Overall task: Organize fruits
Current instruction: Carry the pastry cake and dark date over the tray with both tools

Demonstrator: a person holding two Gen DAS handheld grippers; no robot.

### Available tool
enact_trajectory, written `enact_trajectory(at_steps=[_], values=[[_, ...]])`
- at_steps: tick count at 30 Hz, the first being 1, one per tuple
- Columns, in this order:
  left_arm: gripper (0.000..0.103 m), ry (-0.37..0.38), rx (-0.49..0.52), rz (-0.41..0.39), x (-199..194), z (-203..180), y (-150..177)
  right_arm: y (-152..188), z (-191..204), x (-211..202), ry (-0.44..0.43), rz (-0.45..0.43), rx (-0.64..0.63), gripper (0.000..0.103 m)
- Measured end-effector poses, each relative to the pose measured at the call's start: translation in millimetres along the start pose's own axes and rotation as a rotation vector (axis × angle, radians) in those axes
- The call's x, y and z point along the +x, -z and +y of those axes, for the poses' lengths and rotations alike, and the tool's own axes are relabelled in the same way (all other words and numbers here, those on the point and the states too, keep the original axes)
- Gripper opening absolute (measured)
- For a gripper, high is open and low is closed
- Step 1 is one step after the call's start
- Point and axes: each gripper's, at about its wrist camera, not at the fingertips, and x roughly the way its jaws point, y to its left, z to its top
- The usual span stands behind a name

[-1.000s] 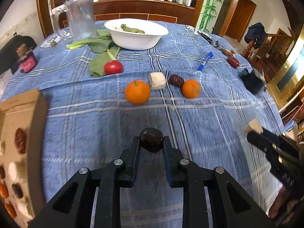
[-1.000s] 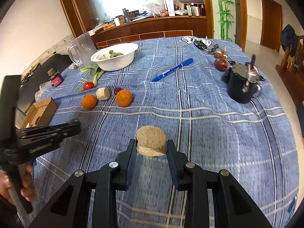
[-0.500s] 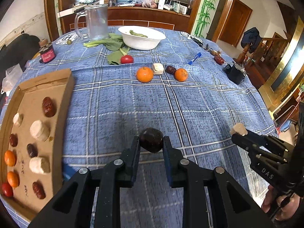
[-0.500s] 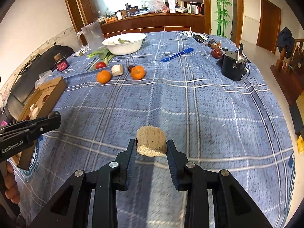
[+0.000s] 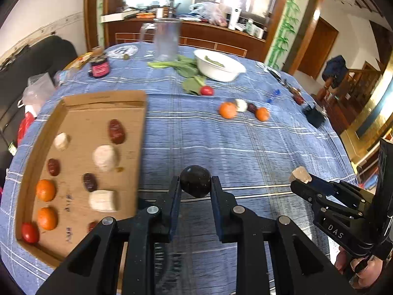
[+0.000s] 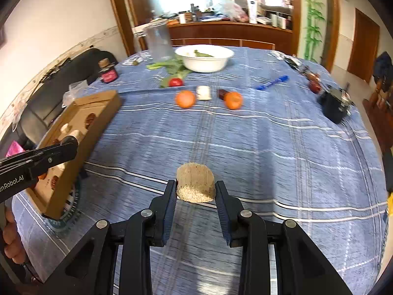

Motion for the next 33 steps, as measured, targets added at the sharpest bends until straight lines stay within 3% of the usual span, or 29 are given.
enact_trajectory(at_steps=[19,33], values=[[0.023,-0.127,-0.158,-0.032,-27.7,120.5,1.5,-55.2,113.7,35.2,-0.14,-0.003,-0.158,0.034],[0.023,-0.169,-0.197,0.0,-9.0,166.1,-12.9,-107.5,183.1,85.8,-0.227,0.027,-0.216,0.035]])
